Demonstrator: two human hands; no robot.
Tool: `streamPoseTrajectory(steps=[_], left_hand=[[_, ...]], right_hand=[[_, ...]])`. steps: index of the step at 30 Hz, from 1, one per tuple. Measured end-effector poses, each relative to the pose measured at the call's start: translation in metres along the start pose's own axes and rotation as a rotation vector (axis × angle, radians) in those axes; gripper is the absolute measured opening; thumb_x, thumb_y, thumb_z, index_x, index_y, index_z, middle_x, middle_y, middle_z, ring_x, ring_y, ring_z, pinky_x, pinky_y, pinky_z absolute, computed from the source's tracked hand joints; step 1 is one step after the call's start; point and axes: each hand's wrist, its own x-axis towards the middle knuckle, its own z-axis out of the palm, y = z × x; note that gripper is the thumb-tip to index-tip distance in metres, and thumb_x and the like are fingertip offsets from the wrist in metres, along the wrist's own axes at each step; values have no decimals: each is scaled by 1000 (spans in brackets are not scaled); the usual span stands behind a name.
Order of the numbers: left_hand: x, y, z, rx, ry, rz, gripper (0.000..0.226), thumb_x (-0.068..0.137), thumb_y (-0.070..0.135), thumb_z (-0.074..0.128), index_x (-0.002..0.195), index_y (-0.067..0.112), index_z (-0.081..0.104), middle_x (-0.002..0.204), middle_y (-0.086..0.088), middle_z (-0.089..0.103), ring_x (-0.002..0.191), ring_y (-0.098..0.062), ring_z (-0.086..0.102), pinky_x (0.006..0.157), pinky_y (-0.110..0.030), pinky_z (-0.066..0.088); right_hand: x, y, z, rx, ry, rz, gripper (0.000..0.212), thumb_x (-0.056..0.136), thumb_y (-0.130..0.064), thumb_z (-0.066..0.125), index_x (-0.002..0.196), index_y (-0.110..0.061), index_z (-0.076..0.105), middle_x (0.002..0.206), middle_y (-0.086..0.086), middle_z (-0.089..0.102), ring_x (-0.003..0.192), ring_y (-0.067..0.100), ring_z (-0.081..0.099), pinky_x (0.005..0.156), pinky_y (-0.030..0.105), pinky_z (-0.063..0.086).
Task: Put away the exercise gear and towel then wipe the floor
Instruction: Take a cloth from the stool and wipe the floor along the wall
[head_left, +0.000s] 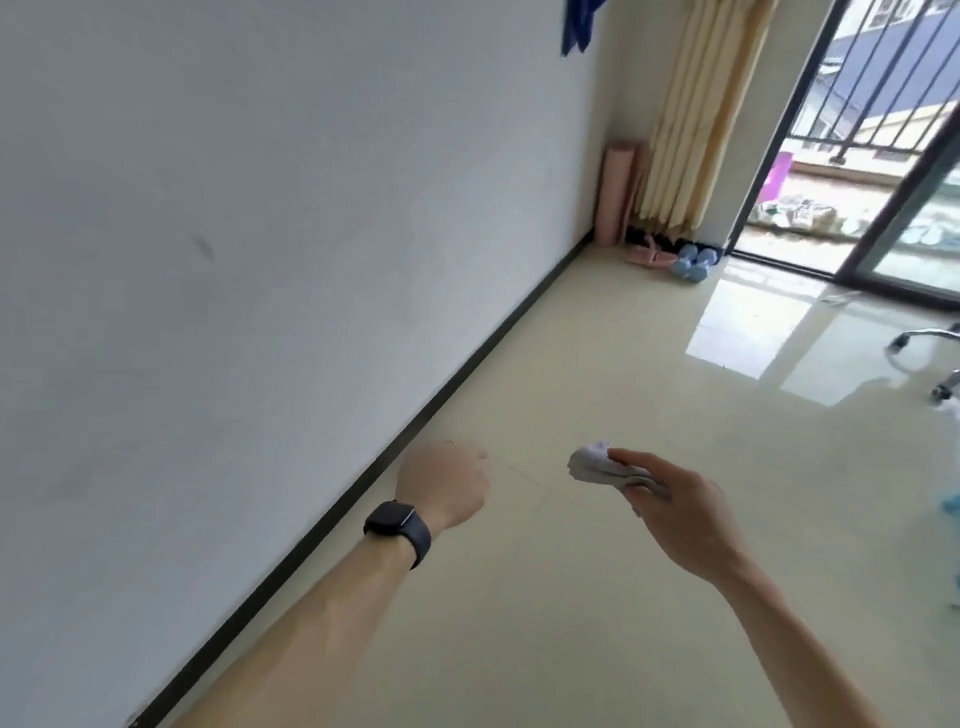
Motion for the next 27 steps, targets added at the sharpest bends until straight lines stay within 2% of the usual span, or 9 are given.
streamPoseTrajectory(steps=[3, 6, 13, 17, 23, 27], left_hand=[[36, 68, -29, 44, 66, 133, 40, 96, 39, 39, 131, 33, 56, 122, 2, 65, 115, -19, 57, 98, -37, 42], [73, 134, -52, 79, 137, 265, 39, 96, 40, 42, 131, 32, 57, 119, 2, 67, 112, -19, 59, 96, -37, 44], [159, 290, -50, 108, 111, 544, 36, 96, 43, 43, 128, 35, 59, 121, 5, 66, 111, -18, 59, 92, -36, 45], [217, 384, -32, 81, 67, 684, 34, 96, 44, 45, 127, 37, 59, 122, 7, 65, 113, -17, 58, 93, -34, 42], [298, 520, -15, 24, -17, 882, 35, 97, 45, 44, 129, 38, 58, 126, 8, 63, 114, -17, 57, 93, -32, 42], [344, 594, -5, 54, -71, 982, 36, 97, 45, 43, 130, 39, 56, 130, 10, 61, 117, -17, 55, 96, -32, 41]], right_hand=[[13, 24, -58, -27, 125, -23, 40, 90, -14, 61, 117, -43, 68, 99, -18, 70, 83, 9, 62, 71, 24, 44], [23, 53, -107, -59, 254, -38, 43, 89, -12, 61, 118, -43, 68, 112, -15, 70, 94, 12, 64, 77, 24, 44], [43, 125, -204, -137, 478, 100, 46, 87, -10, 59, 120, -41, 68, 117, -15, 69, 98, 12, 64, 80, 20, 43], [61, 173, -257, -155, 603, 202, 44, 89, -10, 57, 121, -38, 68, 113, -15, 69, 98, 11, 64, 86, 27, 50], [88, 241, -339, -140, 765, 425, 42, 89, -12, 60, 120, -39, 68, 113, -13, 71, 103, 11, 65, 90, 30, 52], [102, 271, -380, -120, 822, 571, 41, 90, -12, 58, 119, -38, 69, 113, -15, 71, 102, 8, 63, 85, 24, 48]])
